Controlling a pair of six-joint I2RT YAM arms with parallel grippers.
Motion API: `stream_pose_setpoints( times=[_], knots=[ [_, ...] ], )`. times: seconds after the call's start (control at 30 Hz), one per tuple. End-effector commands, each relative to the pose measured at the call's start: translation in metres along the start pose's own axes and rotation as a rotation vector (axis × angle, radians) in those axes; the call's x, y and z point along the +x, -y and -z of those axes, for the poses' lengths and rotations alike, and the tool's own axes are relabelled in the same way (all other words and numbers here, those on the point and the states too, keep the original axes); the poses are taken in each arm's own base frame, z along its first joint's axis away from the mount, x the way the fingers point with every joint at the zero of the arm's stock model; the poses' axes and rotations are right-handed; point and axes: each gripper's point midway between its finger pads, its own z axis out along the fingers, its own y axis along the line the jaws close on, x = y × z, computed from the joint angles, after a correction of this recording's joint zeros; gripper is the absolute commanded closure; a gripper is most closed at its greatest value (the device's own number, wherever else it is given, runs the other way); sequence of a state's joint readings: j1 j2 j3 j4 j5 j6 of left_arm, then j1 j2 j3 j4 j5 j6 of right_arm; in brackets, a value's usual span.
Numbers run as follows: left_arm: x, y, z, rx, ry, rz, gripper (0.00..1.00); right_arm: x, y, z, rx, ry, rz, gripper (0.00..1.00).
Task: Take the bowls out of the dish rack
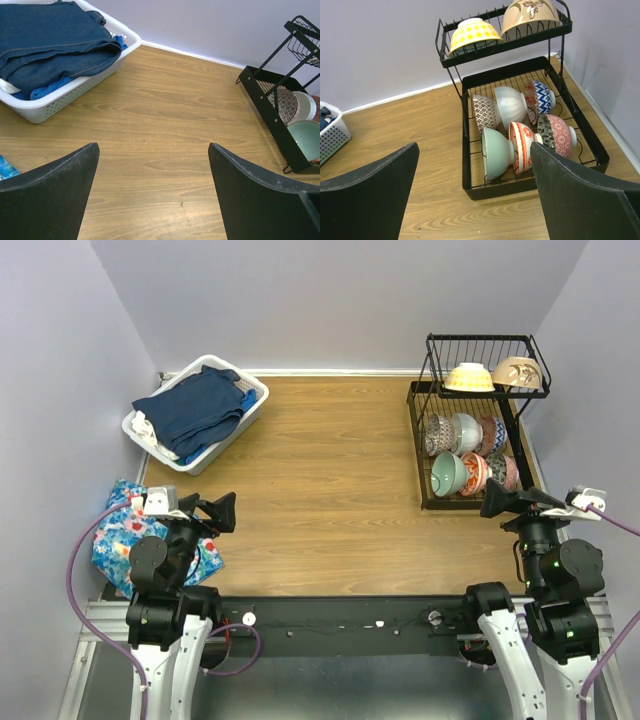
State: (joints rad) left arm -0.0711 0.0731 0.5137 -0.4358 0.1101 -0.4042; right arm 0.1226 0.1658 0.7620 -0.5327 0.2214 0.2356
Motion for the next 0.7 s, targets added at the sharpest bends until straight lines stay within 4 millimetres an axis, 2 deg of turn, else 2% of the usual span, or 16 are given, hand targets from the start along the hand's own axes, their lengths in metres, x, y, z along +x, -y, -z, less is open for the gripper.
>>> stream_pose_setpoints(
  times=[0.0, 0.43, 0.53, 0.57, 0.63, 0.67],
  knots=[
    [0.000, 0.003, -0.003, 0.025, 0.001, -0.017, 0.01, -0.009, -0.001, 0.002, 0.001, 0.019, -0.026, 0.00],
    [0.001, 0.007, -0.002, 0.049, -0.008, -0.017, 0.01, 0.004, -0.027, -0.025, -0.081, -0.117, -0.030, 0.00],
    [0.002, 0.004, -0.003, 0.033, -0.009, -0.015, 0.01, 0.023, -0.026, -0.039, -0.034, -0.233, -0.049, 0.00],
    [0.001, 0.005, -0.002, 0.033, -0.004, -0.016, 0.01, 0.024, -0.027, -0.042, -0.029, -0.251, -0.058, 0.00],
    [-0.001, 0.007, 0.000, 0.041, 0.009, -0.013, 0.01, 0.041, -0.027, -0.051, 0.000, -0.335, -0.072, 0.00],
    [0.000, 0.005, 0.000, 0.033, 0.009, -0.011, 0.01, 0.040, -0.027, -0.053, 0.008, -0.346, -0.075, 0.00]
  ],
)
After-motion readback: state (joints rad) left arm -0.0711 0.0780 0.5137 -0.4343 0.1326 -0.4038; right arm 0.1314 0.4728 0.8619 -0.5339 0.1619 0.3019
